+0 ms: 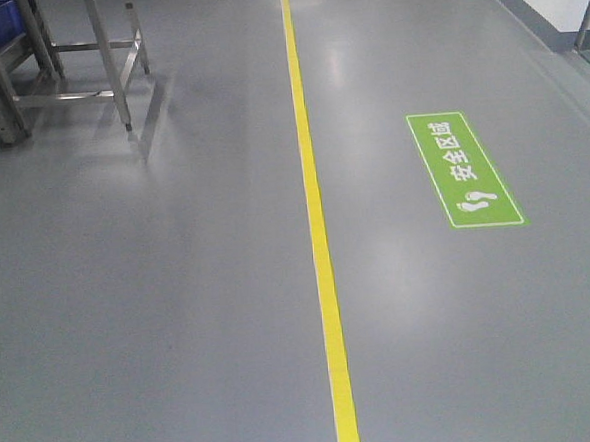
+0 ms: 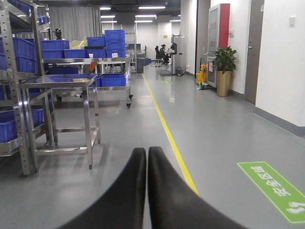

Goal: Pour parts from conveyor to right shelf

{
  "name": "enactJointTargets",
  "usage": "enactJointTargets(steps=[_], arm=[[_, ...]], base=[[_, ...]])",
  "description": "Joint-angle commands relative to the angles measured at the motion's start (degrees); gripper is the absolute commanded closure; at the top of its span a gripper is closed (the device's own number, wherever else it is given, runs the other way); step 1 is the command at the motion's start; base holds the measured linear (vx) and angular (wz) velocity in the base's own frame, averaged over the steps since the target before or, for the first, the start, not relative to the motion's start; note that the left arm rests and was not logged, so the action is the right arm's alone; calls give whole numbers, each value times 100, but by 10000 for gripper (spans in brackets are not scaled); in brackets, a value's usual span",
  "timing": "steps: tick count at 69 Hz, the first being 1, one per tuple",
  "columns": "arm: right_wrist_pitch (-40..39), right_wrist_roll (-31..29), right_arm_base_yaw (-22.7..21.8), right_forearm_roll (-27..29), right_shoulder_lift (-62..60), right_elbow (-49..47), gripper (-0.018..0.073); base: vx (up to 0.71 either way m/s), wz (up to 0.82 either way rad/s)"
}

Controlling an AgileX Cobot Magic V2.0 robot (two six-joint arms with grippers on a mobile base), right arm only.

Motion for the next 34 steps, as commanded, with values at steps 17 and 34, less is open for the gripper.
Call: enactJointTargets(steps=[17,34], arm=[[-493,-2,0,-42,71,-159,564],[-493,-2,0,-42,71,-159,564]], base=[[60,-4],[63,-3]])
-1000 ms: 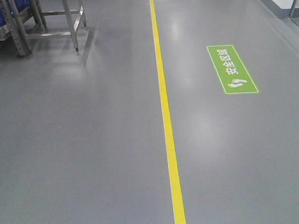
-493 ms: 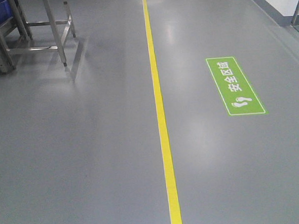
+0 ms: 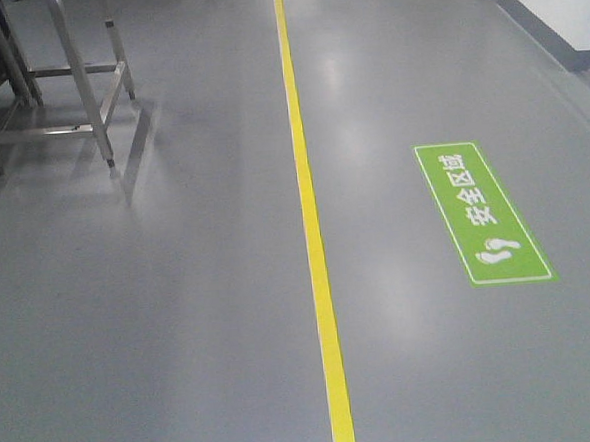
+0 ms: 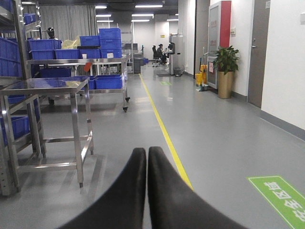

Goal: Pour parts from conveyor to right shelf

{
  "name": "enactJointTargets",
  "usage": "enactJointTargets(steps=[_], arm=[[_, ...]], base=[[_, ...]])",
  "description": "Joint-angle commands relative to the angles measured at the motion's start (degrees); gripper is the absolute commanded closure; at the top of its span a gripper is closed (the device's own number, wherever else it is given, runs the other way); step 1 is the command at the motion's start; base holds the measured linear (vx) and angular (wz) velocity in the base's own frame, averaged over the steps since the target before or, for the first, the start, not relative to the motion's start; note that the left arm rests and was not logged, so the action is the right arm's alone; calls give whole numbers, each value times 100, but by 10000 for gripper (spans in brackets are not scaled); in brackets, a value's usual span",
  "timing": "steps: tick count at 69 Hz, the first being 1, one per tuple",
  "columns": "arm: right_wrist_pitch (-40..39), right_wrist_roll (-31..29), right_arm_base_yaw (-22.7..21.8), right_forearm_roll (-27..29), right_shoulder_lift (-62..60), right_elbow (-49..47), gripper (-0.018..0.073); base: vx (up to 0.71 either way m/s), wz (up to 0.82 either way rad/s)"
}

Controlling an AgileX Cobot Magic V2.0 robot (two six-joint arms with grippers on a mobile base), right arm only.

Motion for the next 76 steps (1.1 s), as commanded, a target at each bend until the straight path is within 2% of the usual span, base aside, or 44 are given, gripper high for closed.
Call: enactJointTargets(steps=[1,76], arm=[[-493,-2,0,-42,71,-159,564],[-493,-2,0,-42,71,-159,564]], base=[[65,-1],[65,-3]])
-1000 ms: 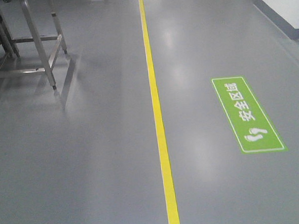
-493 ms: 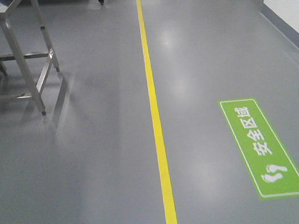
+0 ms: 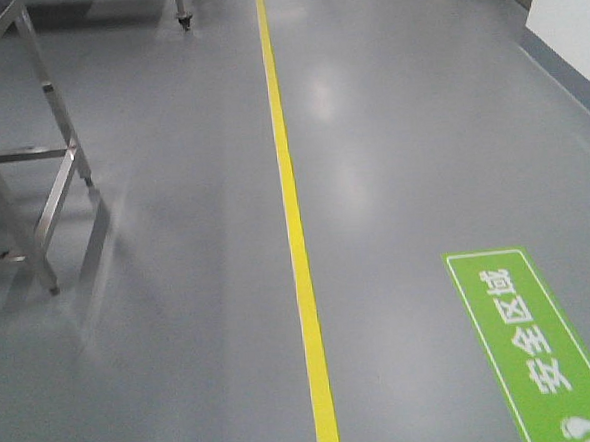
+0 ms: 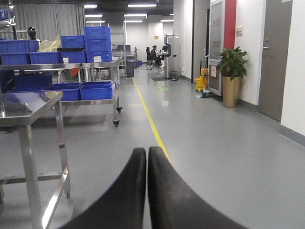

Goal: Pour parts from conveyor to right shelf

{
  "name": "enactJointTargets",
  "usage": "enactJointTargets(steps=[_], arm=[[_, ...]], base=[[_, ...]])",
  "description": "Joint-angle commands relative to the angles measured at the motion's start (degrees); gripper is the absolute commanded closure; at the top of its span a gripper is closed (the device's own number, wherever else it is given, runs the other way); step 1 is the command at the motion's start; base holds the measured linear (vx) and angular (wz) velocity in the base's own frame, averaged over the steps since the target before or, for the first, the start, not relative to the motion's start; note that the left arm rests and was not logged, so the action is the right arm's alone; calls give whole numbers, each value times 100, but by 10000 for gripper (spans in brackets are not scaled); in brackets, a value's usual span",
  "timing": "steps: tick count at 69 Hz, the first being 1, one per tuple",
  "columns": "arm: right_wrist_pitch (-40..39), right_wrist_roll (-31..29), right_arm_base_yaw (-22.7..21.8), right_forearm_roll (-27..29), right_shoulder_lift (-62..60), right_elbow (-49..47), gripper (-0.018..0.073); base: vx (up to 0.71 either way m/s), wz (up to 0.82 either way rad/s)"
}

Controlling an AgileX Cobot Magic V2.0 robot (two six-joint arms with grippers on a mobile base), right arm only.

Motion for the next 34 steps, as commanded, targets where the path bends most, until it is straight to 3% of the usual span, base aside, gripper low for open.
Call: enactJointTargets(steps=[1,34], arm=[[-493,-2,0,-42,71,-159,564],[-493,-2,0,-42,71,-159,564]], base=[[67,-6],[67,-1]])
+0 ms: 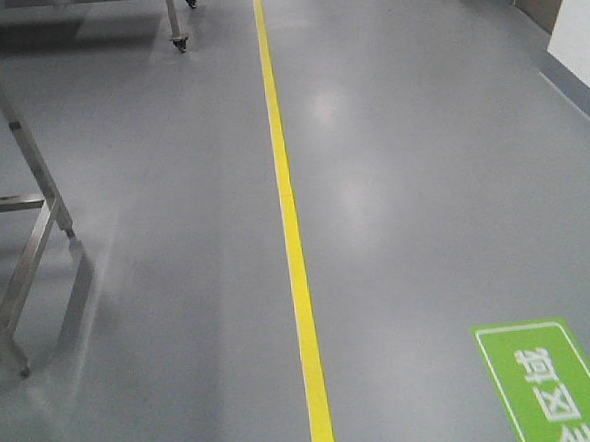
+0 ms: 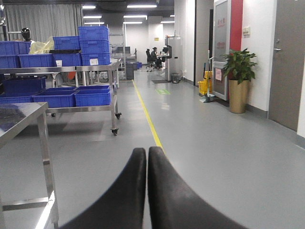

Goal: Pour parts from conveyor to right shelf

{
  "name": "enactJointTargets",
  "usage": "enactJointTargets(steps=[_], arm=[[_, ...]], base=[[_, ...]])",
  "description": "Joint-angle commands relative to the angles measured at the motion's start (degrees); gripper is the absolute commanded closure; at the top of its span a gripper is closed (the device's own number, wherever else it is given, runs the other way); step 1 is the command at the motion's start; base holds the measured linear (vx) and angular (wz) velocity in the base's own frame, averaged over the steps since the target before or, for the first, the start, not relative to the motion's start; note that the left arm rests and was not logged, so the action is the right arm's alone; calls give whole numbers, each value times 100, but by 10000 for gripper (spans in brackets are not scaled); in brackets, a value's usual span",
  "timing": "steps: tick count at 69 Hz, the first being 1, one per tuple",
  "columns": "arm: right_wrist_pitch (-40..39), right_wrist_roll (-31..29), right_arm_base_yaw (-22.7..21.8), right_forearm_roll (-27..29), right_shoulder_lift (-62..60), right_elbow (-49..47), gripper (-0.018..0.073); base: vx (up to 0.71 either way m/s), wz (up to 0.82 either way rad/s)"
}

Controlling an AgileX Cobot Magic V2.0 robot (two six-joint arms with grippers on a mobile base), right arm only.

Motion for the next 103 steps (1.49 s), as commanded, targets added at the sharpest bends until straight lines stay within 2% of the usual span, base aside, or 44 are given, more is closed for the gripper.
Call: enactJointTargets(steps=[1,103], arm=[[-493,-2,0,-42,71,-159,564],[-493,-2,0,-42,71,-159,564]], base=[[68,4],[66,4]])
